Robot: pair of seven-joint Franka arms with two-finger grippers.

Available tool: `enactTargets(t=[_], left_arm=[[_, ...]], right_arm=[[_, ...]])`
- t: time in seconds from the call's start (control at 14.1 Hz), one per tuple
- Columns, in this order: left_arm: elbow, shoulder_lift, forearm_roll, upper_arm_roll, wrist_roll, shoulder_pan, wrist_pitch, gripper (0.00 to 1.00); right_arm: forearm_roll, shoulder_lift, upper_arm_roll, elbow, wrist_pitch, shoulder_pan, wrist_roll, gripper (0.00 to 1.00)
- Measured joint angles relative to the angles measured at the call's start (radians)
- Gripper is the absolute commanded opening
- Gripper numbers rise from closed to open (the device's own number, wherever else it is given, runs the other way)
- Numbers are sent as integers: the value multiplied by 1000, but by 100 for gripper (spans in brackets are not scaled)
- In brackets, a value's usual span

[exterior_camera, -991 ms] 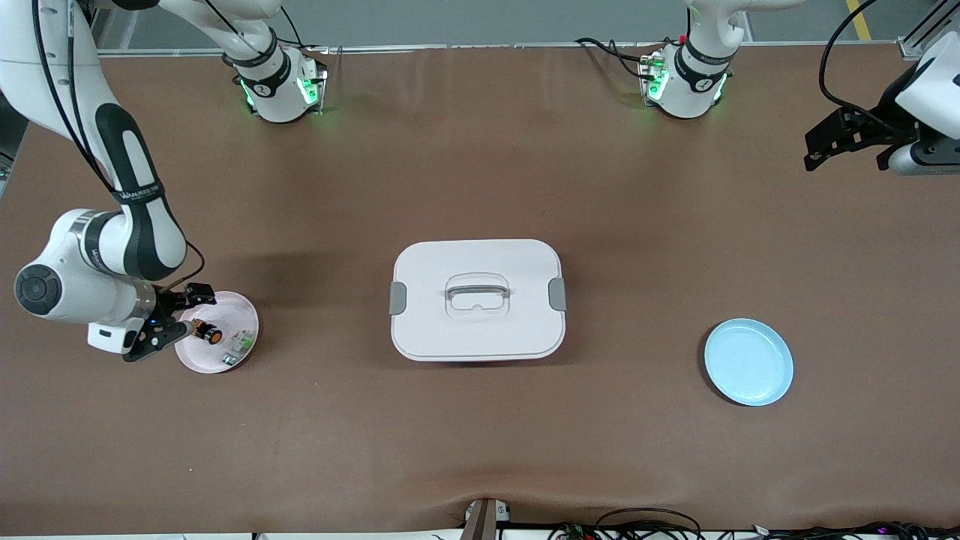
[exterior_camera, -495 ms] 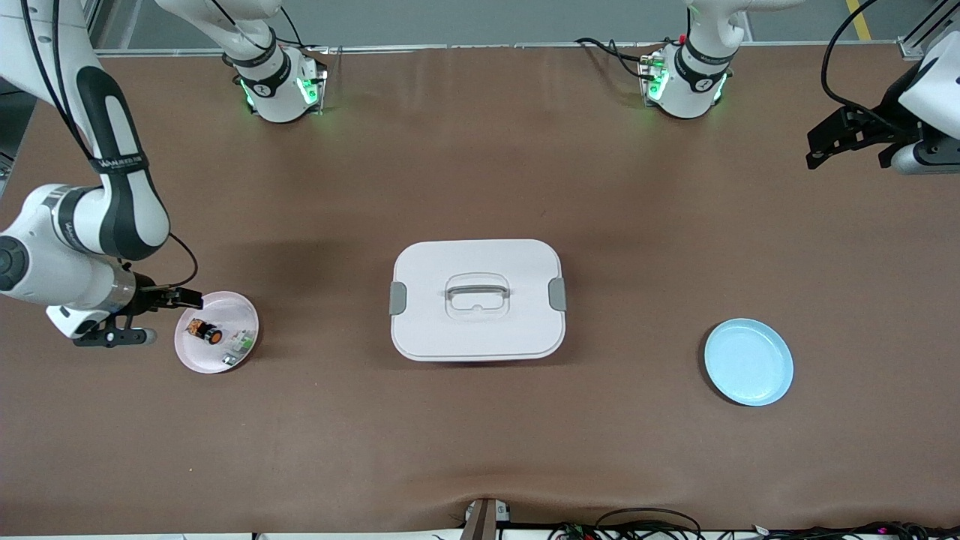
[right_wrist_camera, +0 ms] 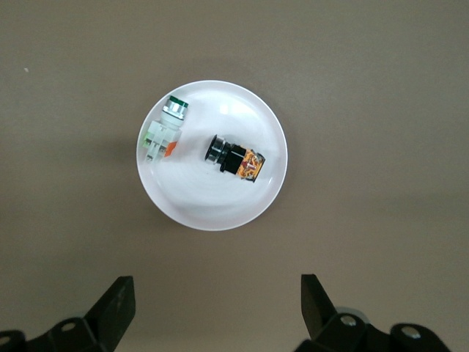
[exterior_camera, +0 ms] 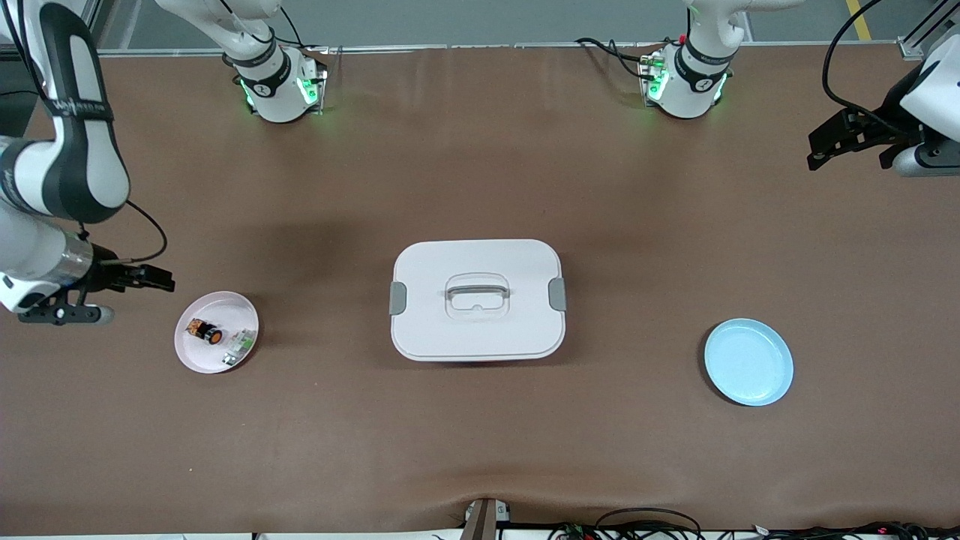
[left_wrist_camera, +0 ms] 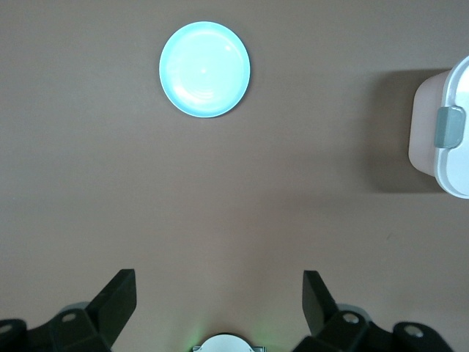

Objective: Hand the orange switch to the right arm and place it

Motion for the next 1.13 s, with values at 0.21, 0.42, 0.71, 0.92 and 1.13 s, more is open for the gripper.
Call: enactTargets(t=[0.21, 0.42, 0.71, 0.92, 1.13], left_arm=[[0, 0, 0, 0, 0, 0, 0, 100], [0, 0, 0, 2, 0, 0, 1, 100], [2, 0, 0, 5, -1, 16, 1, 100], [4, -1, 0, 5, -1, 22, 1, 100], [4, -1, 0, 4, 0, 22, 0, 100]], right_arm=[[-1, -61, -1, 16, -68, 0, 0, 100], [-1, -83, 0, 98, -200, 0, 0, 100], [0, -88, 6, 265, -380, 1, 36, 100], [1, -93, 18, 318, -445, 9, 172, 100], [1, -133, 30, 324, -478, 31, 253, 100]])
